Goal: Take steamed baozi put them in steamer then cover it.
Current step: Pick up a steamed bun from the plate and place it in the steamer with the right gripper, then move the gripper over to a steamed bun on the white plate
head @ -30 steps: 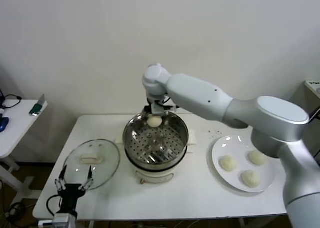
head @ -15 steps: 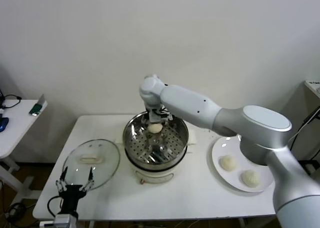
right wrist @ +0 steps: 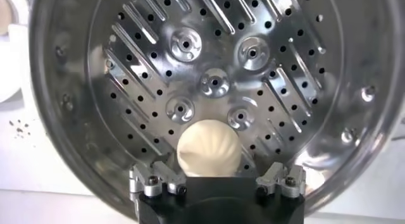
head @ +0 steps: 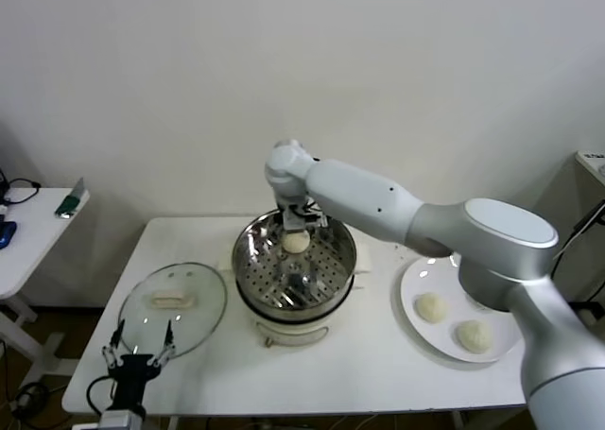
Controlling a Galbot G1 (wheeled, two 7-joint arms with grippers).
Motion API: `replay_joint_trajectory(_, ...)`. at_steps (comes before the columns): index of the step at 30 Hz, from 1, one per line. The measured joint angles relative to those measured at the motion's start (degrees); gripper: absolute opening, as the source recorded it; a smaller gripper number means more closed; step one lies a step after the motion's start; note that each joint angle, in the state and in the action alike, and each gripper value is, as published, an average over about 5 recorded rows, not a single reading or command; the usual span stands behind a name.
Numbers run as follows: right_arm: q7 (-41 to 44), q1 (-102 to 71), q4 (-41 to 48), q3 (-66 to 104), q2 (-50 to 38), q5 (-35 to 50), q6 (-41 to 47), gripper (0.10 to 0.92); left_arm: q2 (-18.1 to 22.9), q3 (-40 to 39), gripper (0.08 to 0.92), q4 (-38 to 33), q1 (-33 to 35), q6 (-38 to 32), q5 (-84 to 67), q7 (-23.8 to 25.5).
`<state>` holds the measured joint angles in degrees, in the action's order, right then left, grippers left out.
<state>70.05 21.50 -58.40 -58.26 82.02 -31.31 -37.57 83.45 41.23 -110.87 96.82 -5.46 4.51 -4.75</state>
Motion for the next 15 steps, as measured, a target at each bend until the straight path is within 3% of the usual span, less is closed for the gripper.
replay_joint_trajectory(7,-1.84,4.64,-5.20,-4.46,-6.37,9.52,5.79,0.823,-0.03,-0.12,0.823,-0.91,0.47,-0.25,-0.26,-0.29)
replay_joint_trajectory(15,-6.48,12.16,-11.25,-14.18,-17.36,27.31,18.30,0.823,-0.30,-0.42,0.823,-2.08,1.36,-0.81,-0.42,-0.31)
